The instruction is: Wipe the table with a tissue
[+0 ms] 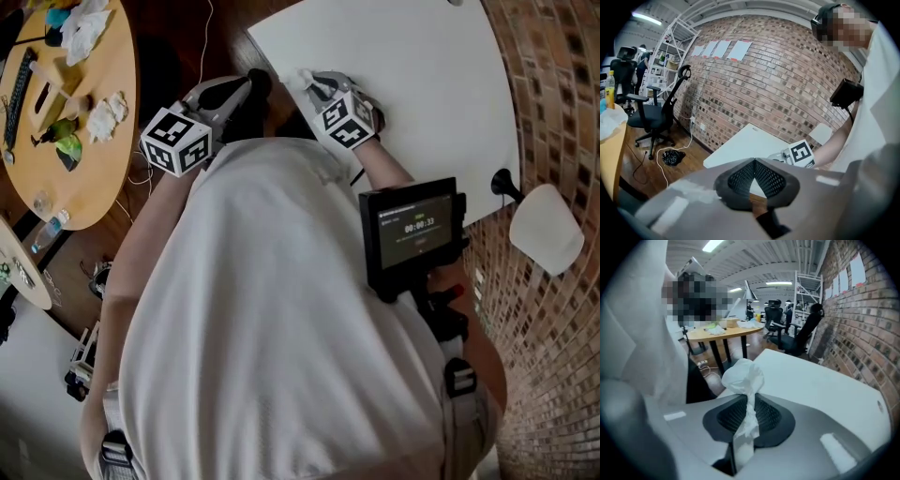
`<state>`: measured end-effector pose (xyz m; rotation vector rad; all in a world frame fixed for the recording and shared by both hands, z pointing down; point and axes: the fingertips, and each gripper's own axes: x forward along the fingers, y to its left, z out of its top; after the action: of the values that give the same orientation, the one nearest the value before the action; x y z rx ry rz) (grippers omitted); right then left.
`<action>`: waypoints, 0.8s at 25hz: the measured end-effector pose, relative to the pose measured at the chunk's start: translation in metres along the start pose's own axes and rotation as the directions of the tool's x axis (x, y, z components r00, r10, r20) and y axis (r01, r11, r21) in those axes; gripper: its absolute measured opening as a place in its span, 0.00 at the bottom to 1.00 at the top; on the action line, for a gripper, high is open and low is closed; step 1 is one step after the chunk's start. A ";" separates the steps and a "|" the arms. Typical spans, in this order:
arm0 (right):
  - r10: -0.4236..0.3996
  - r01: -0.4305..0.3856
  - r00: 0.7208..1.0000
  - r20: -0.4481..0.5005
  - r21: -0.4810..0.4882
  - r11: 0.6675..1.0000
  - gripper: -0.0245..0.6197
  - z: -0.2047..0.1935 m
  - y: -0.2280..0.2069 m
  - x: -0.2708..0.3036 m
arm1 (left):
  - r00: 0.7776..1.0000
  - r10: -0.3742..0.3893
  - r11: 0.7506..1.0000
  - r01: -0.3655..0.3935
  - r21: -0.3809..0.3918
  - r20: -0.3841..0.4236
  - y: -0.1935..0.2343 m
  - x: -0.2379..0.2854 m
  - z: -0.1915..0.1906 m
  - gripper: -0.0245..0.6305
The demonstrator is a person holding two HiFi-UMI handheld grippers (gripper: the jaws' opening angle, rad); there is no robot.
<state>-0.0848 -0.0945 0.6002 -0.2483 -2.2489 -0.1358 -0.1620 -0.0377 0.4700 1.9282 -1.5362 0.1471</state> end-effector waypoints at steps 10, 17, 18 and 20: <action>-0.036 -0.310 0.854 0.520 0.563 0.766 0.12 0.020 -0.010 -0.092 | 0.998 -0.059 0.998 0.059 0.020 -0.034 -0.030 0.008 -0.016 0.05; -0.266 -0.226 0.808 0.526 0.693 0.685 0.12 0.006 -0.035 -0.132 | 0.987 -0.151 0.986 0.154 0.066 -0.050 -0.041 0.025 -0.004 0.05; -0.296 -0.211 0.798 0.526 0.703 0.679 0.12 0.008 -0.033 -0.137 | 0.984 -0.173 0.981 0.176 0.081 -0.049 -0.041 0.026 0.001 0.05; -0.347 -0.166 0.788 0.510 0.717 0.677 0.12 0.012 -0.026 -0.147 | 0.975 -0.218 0.969 0.222 0.109 -0.045 -0.040 0.026 0.008 0.05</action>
<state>-0.0084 -0.1376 0.4793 0.3337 -2.7425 0.9437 -0.1202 -0.0595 0.4589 2.1597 -1.3063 0.1716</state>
